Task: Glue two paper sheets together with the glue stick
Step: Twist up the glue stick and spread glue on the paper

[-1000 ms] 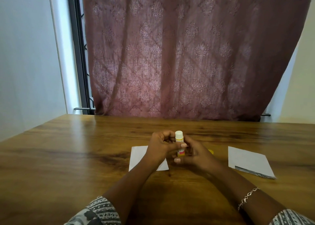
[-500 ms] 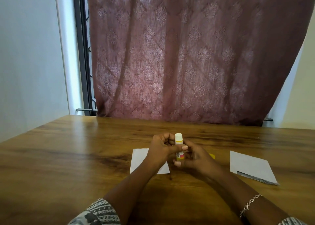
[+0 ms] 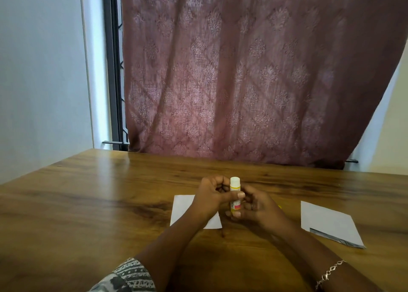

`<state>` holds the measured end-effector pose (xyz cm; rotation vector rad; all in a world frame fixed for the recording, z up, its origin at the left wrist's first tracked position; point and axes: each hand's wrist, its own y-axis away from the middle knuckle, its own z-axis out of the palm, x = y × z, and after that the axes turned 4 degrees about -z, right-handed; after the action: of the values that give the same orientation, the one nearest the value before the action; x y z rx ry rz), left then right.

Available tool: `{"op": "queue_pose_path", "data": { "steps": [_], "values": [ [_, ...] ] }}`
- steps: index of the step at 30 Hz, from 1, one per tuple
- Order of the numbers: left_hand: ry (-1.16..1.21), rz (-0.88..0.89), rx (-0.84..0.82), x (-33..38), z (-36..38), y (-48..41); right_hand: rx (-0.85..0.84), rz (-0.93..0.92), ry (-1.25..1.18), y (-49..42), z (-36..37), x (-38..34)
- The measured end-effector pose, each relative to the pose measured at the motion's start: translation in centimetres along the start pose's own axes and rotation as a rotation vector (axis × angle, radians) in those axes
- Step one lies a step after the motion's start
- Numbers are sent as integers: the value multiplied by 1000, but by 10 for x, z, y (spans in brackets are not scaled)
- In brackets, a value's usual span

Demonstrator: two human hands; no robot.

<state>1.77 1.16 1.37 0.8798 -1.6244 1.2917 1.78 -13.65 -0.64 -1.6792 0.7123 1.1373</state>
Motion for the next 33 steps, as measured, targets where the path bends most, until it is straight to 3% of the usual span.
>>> {"op": "queue_pose_path", "data": {
  "steps": [4,9,15,22,28,33],
  "values": [
    [-13,-5,2,1,1,1,30,-37,253,0,4,-2],
    [-17,-2,-11,1,0,0,54,-71,265,2,4,-8],
    [7,10,-35,2,-2,1,-35,37,12,4,2,-8],
    [-10,-9,1,4,-2,1,43,-9,293,1,5,-1],
    [15,8,-31,7,-4,3,-2,35,-133,4,4,-10],
    [27,-14,4,9,-3,5,-1,70,-113,5,7,-13]
  ]
}}
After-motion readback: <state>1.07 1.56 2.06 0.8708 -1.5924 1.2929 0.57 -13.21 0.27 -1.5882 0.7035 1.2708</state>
